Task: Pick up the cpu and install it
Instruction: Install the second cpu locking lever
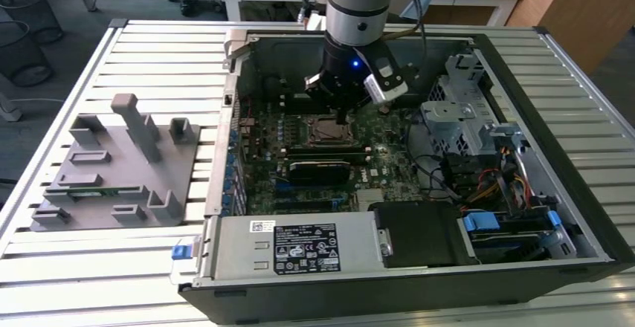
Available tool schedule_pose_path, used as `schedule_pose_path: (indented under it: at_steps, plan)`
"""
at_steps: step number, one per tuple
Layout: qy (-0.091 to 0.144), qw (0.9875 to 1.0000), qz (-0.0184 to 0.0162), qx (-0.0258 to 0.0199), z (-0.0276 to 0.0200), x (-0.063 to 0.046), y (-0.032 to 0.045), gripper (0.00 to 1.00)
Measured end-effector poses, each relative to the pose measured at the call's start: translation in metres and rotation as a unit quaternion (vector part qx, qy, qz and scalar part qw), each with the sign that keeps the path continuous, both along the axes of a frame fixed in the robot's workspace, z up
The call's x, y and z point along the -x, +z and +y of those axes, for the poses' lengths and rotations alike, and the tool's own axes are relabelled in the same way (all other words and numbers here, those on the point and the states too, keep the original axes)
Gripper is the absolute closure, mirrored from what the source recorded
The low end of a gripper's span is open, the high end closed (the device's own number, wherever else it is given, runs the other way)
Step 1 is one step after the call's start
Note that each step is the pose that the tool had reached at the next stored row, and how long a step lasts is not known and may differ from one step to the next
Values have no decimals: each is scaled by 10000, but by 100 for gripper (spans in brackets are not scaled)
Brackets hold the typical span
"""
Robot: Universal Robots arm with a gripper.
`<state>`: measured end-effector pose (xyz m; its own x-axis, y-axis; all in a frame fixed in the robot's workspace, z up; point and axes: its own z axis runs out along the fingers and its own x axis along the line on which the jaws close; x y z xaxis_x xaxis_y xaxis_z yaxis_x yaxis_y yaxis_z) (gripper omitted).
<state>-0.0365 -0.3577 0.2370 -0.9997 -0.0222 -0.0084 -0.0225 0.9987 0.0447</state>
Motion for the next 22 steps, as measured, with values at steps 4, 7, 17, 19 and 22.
schedule_pose_path:
  at_steps: [4, 7, 17, 19, 22]
  plan:
    - [1, 10000, 0, 0, 0, 1, 67, 89]
    - [0, 10000, 0, -3, -10, 2, 84, 89]
    - [0, 10000, 1, -3, -139, 15, 81, 89]
    - [0, 10000, 1, -3, -139, 15, 81, 89]
    - [0, 10000, 1, -3, -139, 15, 80, 89]
